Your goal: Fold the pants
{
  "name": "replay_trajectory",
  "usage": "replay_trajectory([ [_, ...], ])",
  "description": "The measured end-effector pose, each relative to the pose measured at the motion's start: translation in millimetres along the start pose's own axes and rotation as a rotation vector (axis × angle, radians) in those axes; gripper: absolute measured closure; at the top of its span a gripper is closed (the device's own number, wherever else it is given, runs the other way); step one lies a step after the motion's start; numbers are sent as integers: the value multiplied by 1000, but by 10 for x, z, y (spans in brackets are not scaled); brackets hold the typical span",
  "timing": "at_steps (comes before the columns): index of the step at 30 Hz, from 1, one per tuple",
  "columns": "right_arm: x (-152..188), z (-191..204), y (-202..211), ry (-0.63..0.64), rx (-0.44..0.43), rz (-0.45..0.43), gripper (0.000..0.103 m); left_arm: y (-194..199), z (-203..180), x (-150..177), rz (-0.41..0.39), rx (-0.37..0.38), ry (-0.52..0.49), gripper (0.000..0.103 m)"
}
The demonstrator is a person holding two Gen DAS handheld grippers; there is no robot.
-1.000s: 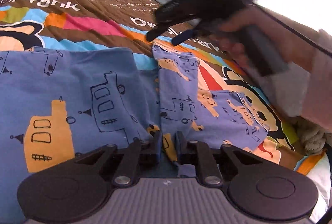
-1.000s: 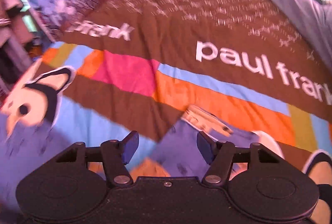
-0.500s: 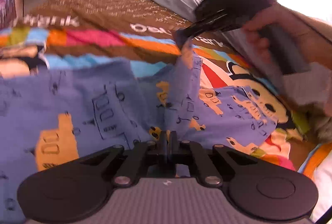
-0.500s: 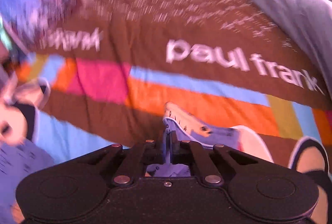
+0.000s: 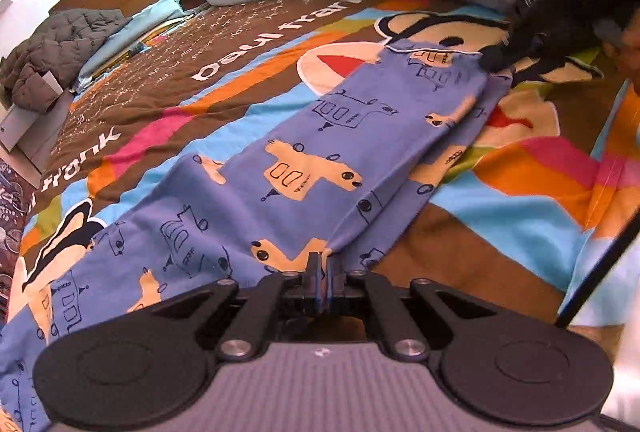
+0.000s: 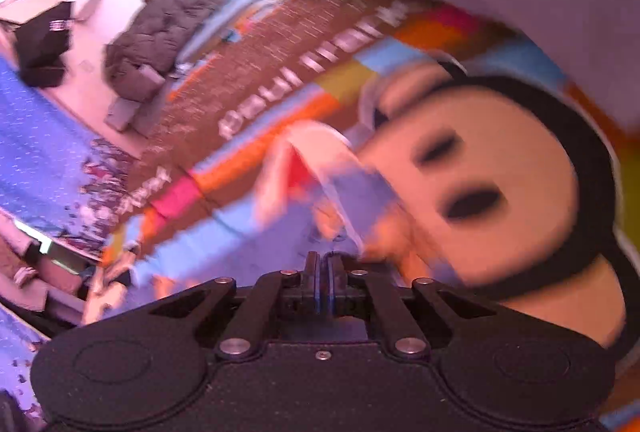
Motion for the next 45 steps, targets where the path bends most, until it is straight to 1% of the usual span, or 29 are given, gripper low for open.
replay_trajectory([
  [1,69,-105,-48,-27,9,-1,86,4,4,-26,11,8,7,99],
  [2,115,-180,-93,-48,13,-5,82,21,28,-54,21,25,18,93],
  [3,160,-258,-117,-65,0,-20,83,37,76,-92,30,52,34,88],
  [4,198,-325,-114,-85,-31,-34,81,51,139,-133,35,87,55,74],
  [5,222,-364,-87,-108,-54,-37,75,59,198,-191,34,117,81,62],
  [6,220,-383,-54,-117,-72,-44,70,61,246,-243,26,130,100,60],
  [7,206,-380,-6,-98,-84,-62,58,51,268,-330,19,131,112,60],
  [8,185,-345,30,-57,-65,-80,50,30,260,-427,16,117,107,60],
  [10,147,-302,84,28,-11,-114,50,-66,187,-724,-8,83,84,60],
  [11,117,-293,106,64,5,-135,50,-127,143,-891,-32,96,78,60],
  [12,80,-287,117,93,17,-155,50,-177,111,-1014,-51,135,78,60],
  [14,-10,-296,104,124,20,-165,52,-334,62,-1335,-58,264,98,47],
  [15,-36,-310,84,132,8,-157,53,-408,41,-1487,-56,293,113,47],
  [18,-54,-317,5,140,-6,-121,55,-605,-65,-1875,-69,310,92,46],
  [21,-40,-277,-89,161,-1,-95,56,-851,-177,-2135,-40,292,56,46],
  [22,-40,-262,-132,168,8,-83,59,-948,-206,-2204,-20,287,53,47],
  [23,-40,-252,-167,172,15,-70,64,-1032,-220,-2252,5,295,59,51],
  [24,-38,-245,-196,174,22,-61,67,-1097,-227,-2281,31,309,65,57],
  [26,-31,-233,-232,178,36,-50,79,-1191,-246,-2314,65,331,81,100],
  [27,-27,-226,-233,183,38,-51,82,-1198,-258,-2319,65,323,90,103],
  [29,-10,-216,-208,197,24,-62,99,-1152,-298,-2318,45,314,87,103],
  [34,37,-227,-61,217,13,-100,103,-928,-479,-2328,-4,297,30,103],
  [37,59,-284,16,214,6,-110,103,-902,-553,-2352,1,245,-18,103],
  [38,54,-319,9,200,-9,-95,96,-920,-561,-2357,8,228,-24,103],
  [39,54,-335,0,185,-16,-86,91,-940,-556,-2360,17,221,-19,103],
  [40,50,-342,-10,177,-15,-83,84,-958,-538,-2365,24,225,-4,103],
  [42,36,-347,-43,168,-28,-77,80,-985,-513,-2379,31,233,27,103],
  [44,17,-345,-101,155,-36,-63,73,-997,-511,-2377,36,222,33,103],
  [45,7,-344,-144,147,-41,-46,73,-1001,-516,-2377,39,215,33,103],
])
Point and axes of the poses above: each gripper's, at about its wrist camera, not at the fingertips, and y roughly against the way its jaws point, z to its left, x to its underside, the point moved 1 cm from there along -y, roughly the way its jaws point, and after that the axes turned 11 degrees about z, right-handed, at the moved point
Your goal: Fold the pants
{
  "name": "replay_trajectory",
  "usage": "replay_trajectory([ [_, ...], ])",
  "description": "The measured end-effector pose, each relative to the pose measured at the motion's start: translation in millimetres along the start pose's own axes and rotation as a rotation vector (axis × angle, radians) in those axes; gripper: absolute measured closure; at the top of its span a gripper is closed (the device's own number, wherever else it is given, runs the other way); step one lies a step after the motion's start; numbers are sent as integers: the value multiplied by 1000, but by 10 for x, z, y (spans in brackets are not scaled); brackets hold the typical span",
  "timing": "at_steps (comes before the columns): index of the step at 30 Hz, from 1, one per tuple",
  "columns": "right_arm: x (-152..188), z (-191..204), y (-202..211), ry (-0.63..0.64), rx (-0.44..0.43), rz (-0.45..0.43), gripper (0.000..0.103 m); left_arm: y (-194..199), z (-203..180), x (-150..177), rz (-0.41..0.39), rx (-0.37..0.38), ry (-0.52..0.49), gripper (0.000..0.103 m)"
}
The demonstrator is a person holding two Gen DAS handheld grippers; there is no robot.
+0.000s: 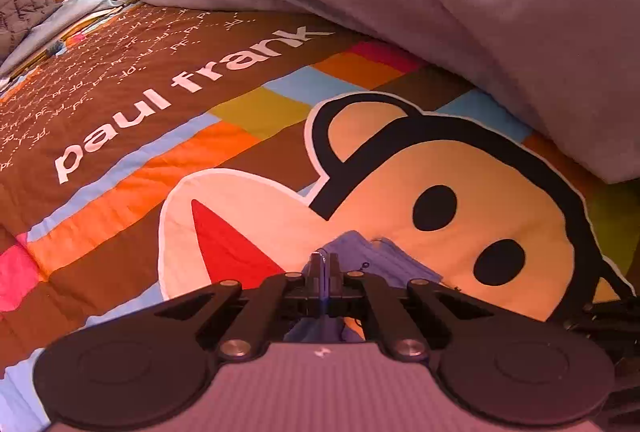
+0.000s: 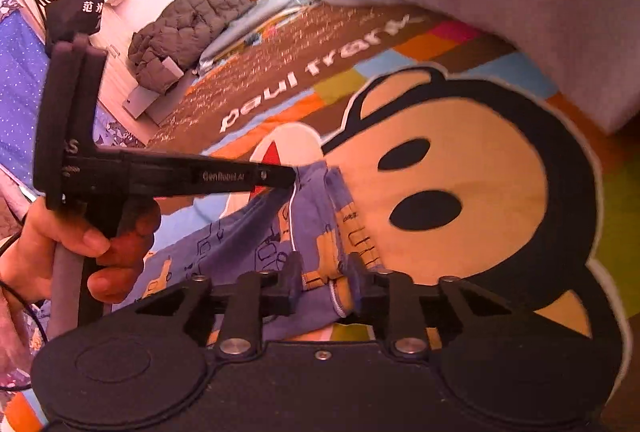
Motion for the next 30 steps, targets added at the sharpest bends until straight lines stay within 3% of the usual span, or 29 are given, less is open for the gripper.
replay_trajectory([
  [1,-4,-4,-45,-7,-6,14,74,3,-7,9,4,-6,1,103],
  [4,-6,21,-108,-8,11,23,98,26,-27,16,6,-21,9,103],
  [10,31,30,134,27,14,-58,99,190,-62,31,-22,31,26,103],
  [14,12,-151,236,-36,13,-69,99,138,-110,37,-5,43,26,101],
  [16,5,-210,216,-56,11,-41,99,135,-74,61,-7,69,67,92],
  [18,7,-239,179,-68,10,-13,98,211,18,115,-44,114,142,69],
  [19,9,-231,173,-66,16,-8,97,278,73,163,-68,128,183,51],
  [20,10,-221,179,-62,22,-11,91,349,126,220,-94,130,216,43],
  [22,21,-186,204,-54,49,-24,84,517,236,405,-141,110,262,39],
  [23,22,-161,224,-44,64,-39,75,585,285,511,-155,94,279,36],
  [26,20,-19,304,32,72,-111,59,748,465,956,-162,23,340,33],
  [28,9,104,291,102,49,-133,56,792,625,1332,-122,-14,396,33],
  [30,16,210,200,129,-2,-99,50,811,789,1686,-68,-58,483,32],
])
Point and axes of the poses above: each gripper's, at about its wrist camera, not at the fingertips, and y roughly against the way its jaws point, z to its left, x to its underside, the point moved 1 cm from there along -y, roughly the way its jaws point, and after that the axes turned 11 degrees about z, right-handed, at the moved point
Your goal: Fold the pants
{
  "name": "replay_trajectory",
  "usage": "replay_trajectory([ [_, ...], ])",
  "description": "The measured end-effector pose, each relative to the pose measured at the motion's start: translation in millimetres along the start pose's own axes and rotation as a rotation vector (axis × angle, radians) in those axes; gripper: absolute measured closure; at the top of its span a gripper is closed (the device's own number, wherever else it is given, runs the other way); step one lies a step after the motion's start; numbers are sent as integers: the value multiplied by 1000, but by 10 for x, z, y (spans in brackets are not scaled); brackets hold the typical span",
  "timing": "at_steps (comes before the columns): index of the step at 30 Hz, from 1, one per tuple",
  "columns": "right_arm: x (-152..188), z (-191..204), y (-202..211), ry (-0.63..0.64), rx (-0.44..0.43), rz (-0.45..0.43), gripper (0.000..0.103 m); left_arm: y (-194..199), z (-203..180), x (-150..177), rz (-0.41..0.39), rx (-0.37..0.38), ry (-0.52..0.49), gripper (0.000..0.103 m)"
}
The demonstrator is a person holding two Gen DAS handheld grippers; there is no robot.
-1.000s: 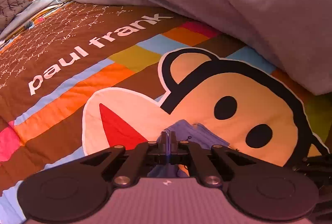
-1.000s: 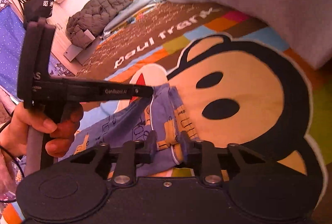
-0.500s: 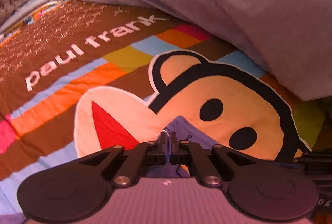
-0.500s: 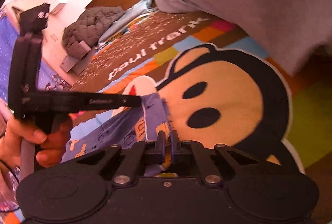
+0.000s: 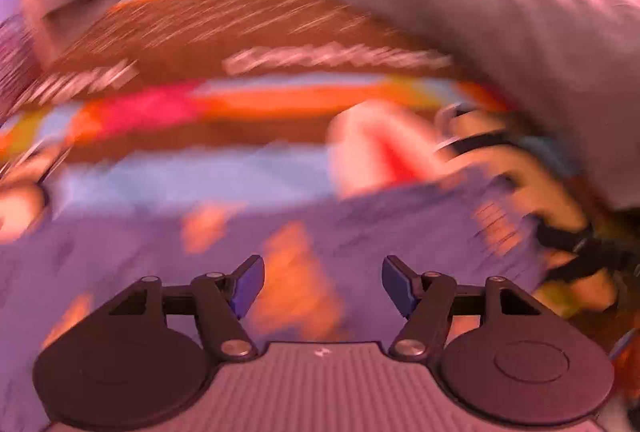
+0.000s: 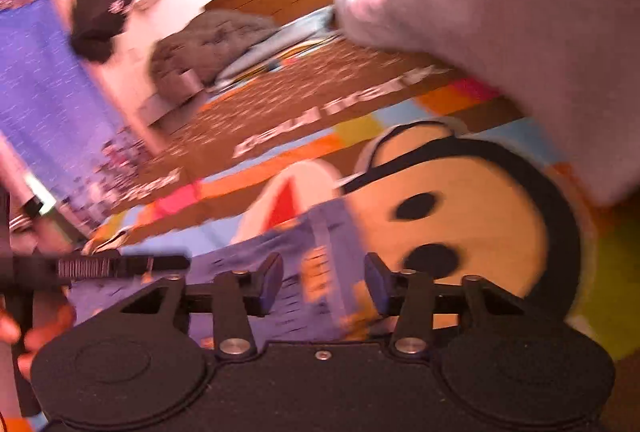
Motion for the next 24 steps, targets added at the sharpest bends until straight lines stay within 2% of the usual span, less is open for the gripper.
replay_trajectory([
  [2,36,24,-143,-59,-74,66,38,9,346,222,61,-60,102,33],
  [3,60,20,-211,-95,-99,110,34,23,513,325,78,-67,128,32],
  [4,95,-15,-296,-137,-108,160,34,79,663,430,81,-76,137,32],
  [7,123,-88,-269,-197,-111,141,36,262,902,649,81,-93,108,31],
  [8,129,-114,-233,-217,-106,129,37,335,970,717,84,-93,96,27],
  [10,150,-109,-171,-237,-88,119,36,457,1081,795,134,-142,95,21],
  [12,168,13,-98,-199,-46,111,20,590,1169,817,131,-153,69,21],
  [13,190,95,-78,-165,-18,102,9,687,1222,808,102,-161,40,21],
  [16,279,488,-14,47,63,33,9,920,1319,646,-42,-236,-54,19],
  [18,335,798,-100,182,156,25,9,930,1402,400,-88,-294,-88,16],
  [19,343,934,-166,223,172,38,9,878,1443,246,-95,-304,-87,16],
  [21,373,1215,-322,297,132,59,9,743,1540,-70,-77,-282,-73,16],
  [23,440,1430,-477,383,79,92,8,538,1634,-367,-25,-240,-67,21],
  [24,484,1503,-556,426,79,116,9,397,1684,-517,15,-231,-71,24],
])
Point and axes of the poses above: each gripper's, at about its wrist camera, not at the fingertips, and y roughly against the way its jaws point, z to its left, x to its underside, the point moved 1 cm from there along -y, roughly the way its jaws point, and after that the axes turned 11 degrees about z, right-handed, at the moved point
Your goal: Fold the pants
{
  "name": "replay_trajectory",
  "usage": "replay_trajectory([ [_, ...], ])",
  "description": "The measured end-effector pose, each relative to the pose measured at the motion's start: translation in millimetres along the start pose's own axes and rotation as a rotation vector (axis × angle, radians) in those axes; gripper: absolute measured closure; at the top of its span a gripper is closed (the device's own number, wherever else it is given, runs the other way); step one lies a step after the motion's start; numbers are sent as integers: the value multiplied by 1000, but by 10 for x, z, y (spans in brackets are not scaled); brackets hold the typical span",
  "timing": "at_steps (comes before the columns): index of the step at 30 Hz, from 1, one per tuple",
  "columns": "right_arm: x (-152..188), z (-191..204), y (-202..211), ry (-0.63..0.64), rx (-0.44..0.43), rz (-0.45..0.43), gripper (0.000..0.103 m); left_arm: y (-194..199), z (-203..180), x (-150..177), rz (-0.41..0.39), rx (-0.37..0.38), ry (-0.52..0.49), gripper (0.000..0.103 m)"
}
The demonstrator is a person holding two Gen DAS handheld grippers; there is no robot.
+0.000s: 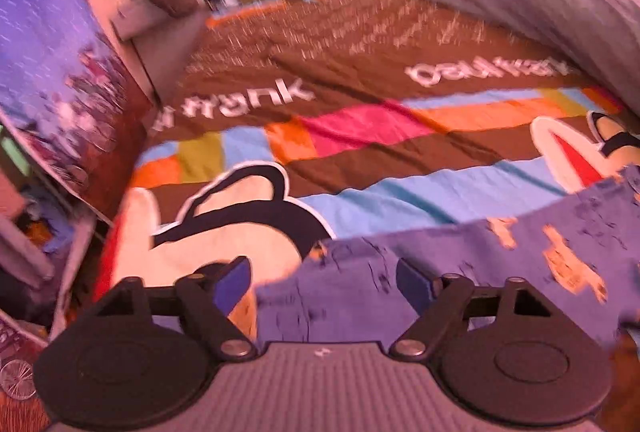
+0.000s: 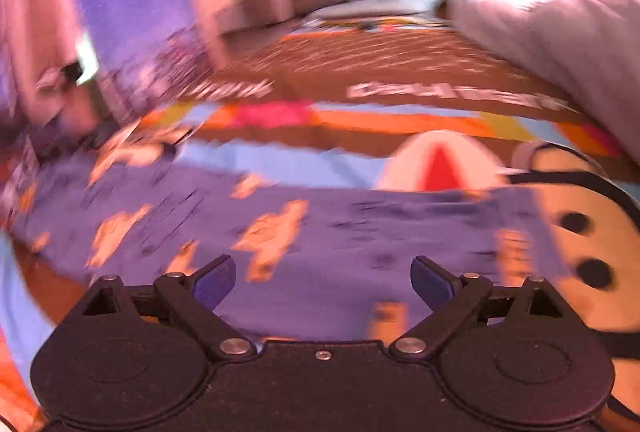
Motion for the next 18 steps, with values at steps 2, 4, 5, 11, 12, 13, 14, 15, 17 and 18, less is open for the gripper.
replay_trajectory([
  [2,0,95,-130,66,-6,73,13,-283,49,-117,69,-2,-31,37],
  [4,-14,86,-172,59,-27,92,13,-525,125,-162,150,-2,-40,44],
  [5,-19,45,-186,39,-38,102,13,-606,146,-142,182,2,-34,49],
  [11,-27,-42,-254,-17,-93,141,11,-695,124,-115,239,48,-58,100],
  [12,-27,-21,-252,-10,-90,142,11,-666,68,-124,230,21,-91,100],
  [13,-27,-6,-254,-1,-87,145,10,-615,20,-124,204,-10,-116,101],
  [14,0,9,-226,5,-86,146,9,-556,-15,-129,169,-39,-132,101],
  [15,7,18,-223,10,-83,147,9,-519,-32,-127,138,-56,-140,101],
  [17,12,24,-223,13,-80,148,9,-519,-72,-76,90,-107,-157,101],
  [18,14,24,-227,13,-79,150,9,-576,-83,-52,90,-134,-154,101],
])
Point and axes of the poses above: each gripper's, at about its wrist camera, not at the fingertips, and y roughly against the way its jaws point, z to its left, x to its underside, the point moved 1 cm from there along -y, roughly the way its jaws point, and after that the axes turned 11 degrees about z, right-handed, at the moved point
